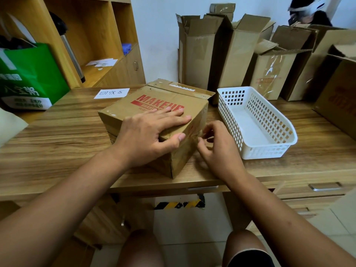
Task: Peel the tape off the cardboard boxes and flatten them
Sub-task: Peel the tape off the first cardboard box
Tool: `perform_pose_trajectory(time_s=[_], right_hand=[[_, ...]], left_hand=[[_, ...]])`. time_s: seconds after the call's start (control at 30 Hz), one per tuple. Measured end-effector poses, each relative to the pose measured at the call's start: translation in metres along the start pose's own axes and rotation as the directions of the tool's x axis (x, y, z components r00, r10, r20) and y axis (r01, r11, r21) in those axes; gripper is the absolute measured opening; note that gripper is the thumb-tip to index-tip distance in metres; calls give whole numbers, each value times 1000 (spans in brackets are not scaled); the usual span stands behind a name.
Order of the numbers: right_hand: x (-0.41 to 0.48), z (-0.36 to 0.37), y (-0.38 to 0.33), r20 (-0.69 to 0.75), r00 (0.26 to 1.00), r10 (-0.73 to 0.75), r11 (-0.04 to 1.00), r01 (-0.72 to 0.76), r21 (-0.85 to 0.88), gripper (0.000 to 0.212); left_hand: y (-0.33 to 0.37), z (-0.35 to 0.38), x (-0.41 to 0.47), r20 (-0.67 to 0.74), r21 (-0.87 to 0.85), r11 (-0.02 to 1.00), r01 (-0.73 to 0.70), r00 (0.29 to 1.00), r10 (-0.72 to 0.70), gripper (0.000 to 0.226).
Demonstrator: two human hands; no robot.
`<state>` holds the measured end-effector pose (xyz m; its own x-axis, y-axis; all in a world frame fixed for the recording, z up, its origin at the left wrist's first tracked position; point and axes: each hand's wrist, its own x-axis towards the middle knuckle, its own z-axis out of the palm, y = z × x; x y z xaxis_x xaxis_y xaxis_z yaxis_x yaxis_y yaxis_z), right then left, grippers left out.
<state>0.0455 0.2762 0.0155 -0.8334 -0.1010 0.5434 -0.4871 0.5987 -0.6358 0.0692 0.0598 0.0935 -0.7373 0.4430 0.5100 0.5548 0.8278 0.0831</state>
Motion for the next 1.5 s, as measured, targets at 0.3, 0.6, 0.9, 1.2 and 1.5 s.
perform_pose_trajectory(time_s=[0.3,0.6,0.9,1.2,1.5], right_hand=[[2,3,-1,26,996,-86,991,88,-102,9],[-22,0,-16,152,988,0,995,15,-96,5],[-26,-11,-20,196,920,340,869,-388,309,22],[-16,-11,-25,233,924,303,948,-317,21,15],[-93,-19,-61,277,956,-99,995,99,15,16]], left_hand=[[1,0,0,-5,3,1000,5,1000,-5,52],[1,0,1,9,3,1000,21,1000,-21,52],[2,-1,1,6,1,1000,22,1000,-22,52],[2,-2,2,7,0,999,32,999,-32,53],[-1,1,8,26,0,998,56,998,-56,54]])
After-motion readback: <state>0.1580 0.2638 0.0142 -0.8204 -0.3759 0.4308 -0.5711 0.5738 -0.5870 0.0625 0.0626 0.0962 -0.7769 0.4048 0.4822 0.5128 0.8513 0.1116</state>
